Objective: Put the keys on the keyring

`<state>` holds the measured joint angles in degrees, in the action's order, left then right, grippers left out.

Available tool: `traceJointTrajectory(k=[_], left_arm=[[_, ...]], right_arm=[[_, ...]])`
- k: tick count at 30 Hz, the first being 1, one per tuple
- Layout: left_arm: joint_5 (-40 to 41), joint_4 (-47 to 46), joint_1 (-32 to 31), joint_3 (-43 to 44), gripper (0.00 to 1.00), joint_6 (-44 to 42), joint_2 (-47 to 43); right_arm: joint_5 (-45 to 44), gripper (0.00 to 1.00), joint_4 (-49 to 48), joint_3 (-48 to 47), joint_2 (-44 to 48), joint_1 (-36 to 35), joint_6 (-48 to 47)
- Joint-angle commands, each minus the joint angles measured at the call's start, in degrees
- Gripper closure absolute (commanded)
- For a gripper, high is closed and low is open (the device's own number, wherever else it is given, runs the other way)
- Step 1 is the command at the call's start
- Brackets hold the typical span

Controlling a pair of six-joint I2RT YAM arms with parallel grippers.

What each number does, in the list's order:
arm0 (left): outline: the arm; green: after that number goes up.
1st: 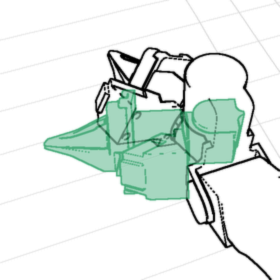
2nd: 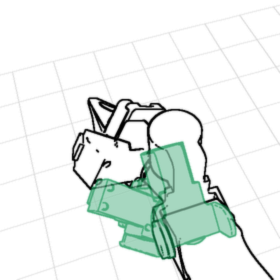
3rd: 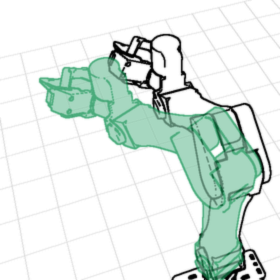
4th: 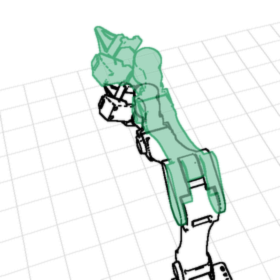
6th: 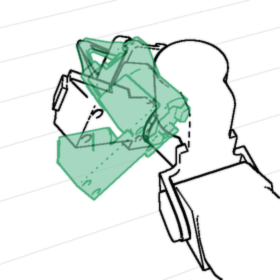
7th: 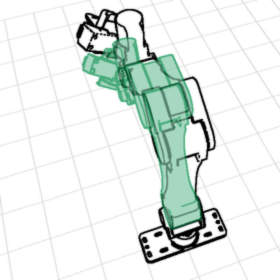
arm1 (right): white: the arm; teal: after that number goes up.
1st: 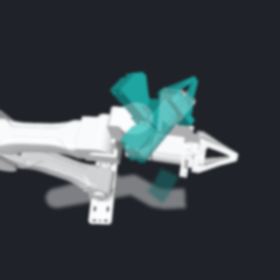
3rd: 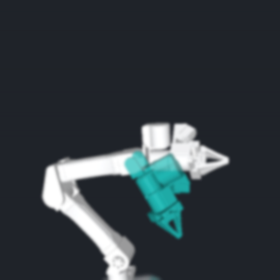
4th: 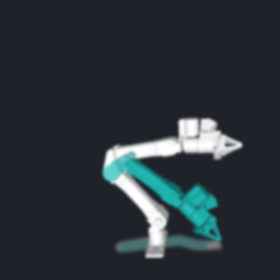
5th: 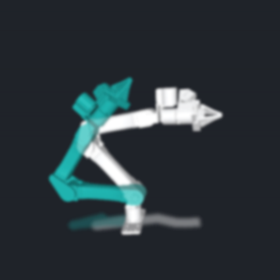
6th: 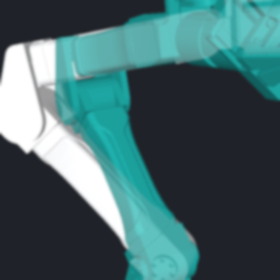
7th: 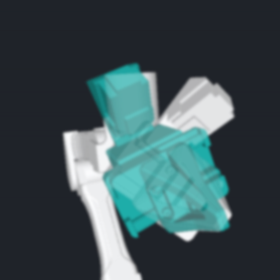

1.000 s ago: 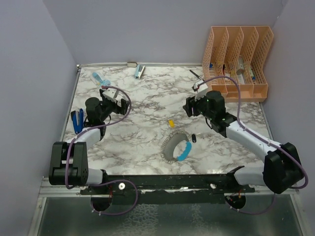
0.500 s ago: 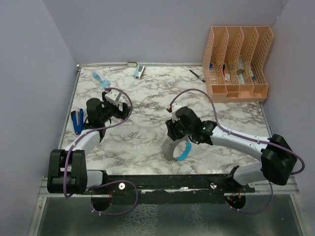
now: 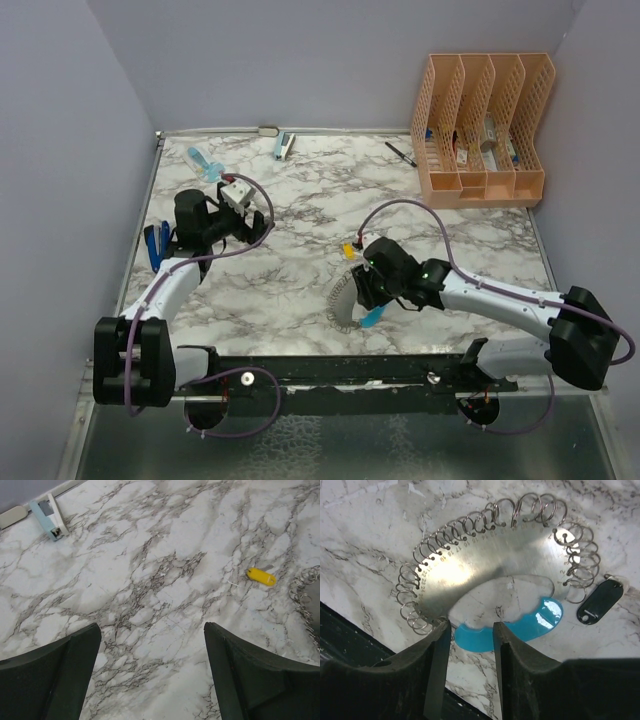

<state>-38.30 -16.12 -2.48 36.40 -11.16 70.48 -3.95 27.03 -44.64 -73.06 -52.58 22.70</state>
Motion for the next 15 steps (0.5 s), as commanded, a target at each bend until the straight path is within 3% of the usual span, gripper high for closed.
traceJointTrajectory(k=[1,15], left_arm=[[-5.9,8.1,-2.1,3.2,0.13,-3.9,-2.2],[-5.6,16.0,-4.8,6.8,0.13,-6.6,-4.3]], right_arm=[[3.8,0.63,-0.1,3.2,0.5,-0.4,3.8],[8.7,0.68,-8.8,10.0,2.5,-0.6,6.3]])
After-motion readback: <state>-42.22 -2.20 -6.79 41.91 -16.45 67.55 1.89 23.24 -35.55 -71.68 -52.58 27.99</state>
